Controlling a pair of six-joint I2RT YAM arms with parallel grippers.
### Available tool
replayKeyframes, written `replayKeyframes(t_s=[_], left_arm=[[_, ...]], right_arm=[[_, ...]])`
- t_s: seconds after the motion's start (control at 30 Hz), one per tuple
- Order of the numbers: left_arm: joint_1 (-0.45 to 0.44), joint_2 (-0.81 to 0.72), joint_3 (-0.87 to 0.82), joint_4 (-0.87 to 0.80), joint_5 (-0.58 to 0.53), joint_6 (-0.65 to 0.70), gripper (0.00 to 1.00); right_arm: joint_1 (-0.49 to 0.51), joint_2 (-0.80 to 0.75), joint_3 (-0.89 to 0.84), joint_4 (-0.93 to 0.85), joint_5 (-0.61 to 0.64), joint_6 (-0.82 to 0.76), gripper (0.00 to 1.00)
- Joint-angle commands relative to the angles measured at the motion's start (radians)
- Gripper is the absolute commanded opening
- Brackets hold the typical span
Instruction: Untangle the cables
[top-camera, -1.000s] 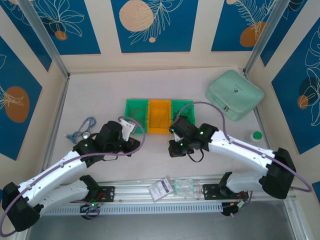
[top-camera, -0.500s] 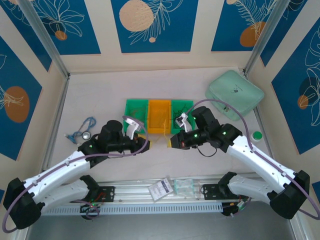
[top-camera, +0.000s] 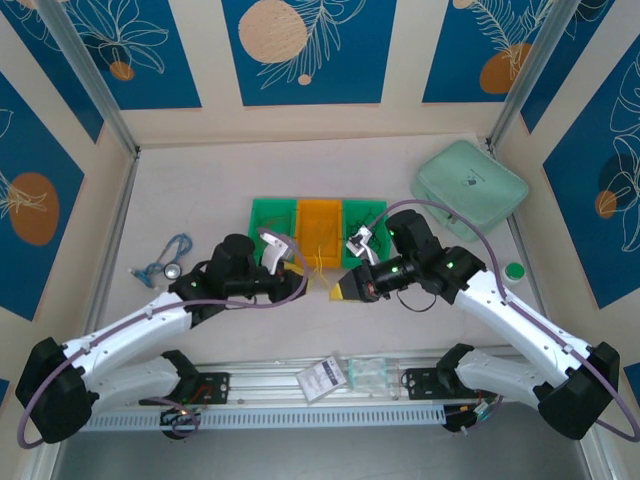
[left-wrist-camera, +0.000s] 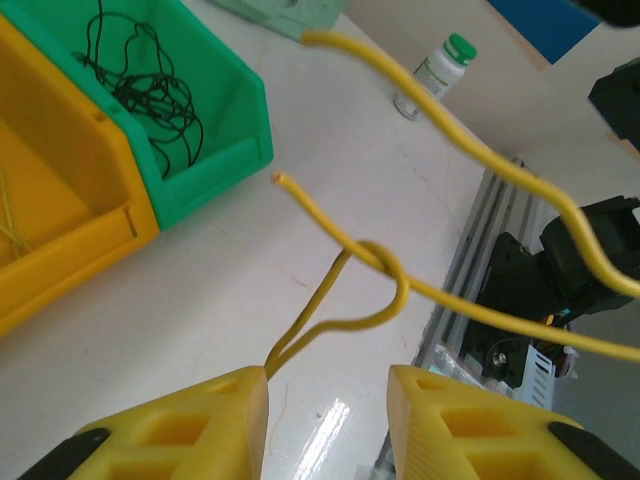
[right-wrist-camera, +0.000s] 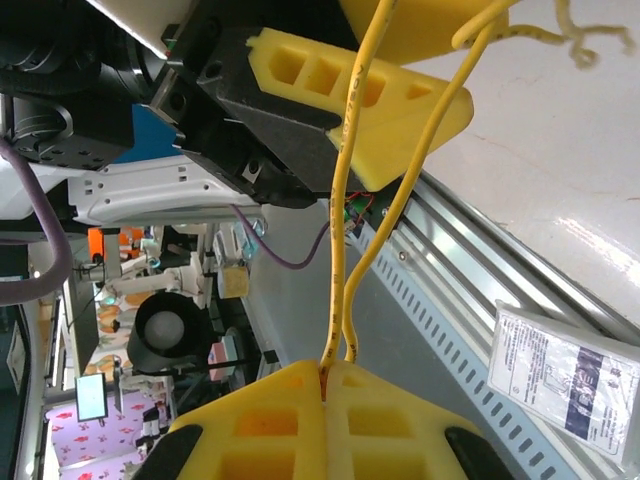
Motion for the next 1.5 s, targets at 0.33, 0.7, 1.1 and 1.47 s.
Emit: replayKeyframes(t_s=[0.33,0.7,1.1,1.47], left_arm=[[-0.007,-0.035,0.029,0.078,0.037,0.033,0.34],[-0.007,0.006,0.047,0.075,0.031,0.033,0.14],[-0.008,0.004,0.057,0.054,-0.025,0.034,0.05],[-0.007,-0.101,0.066,-0.020,-0.088,0.072,0.05]], right_arm=[[-0.002,0.015,0.026,0.040,-0.066,0.028,0.00],[0.013,0.023,0.026,0.066,-0.072,0.041,0.00],[0.023,0.022,0.012,0.081,-0.073,0.048,0.00],[-0.016,0.024,-0.018,0.048,-0.047,0.026,0.00]])
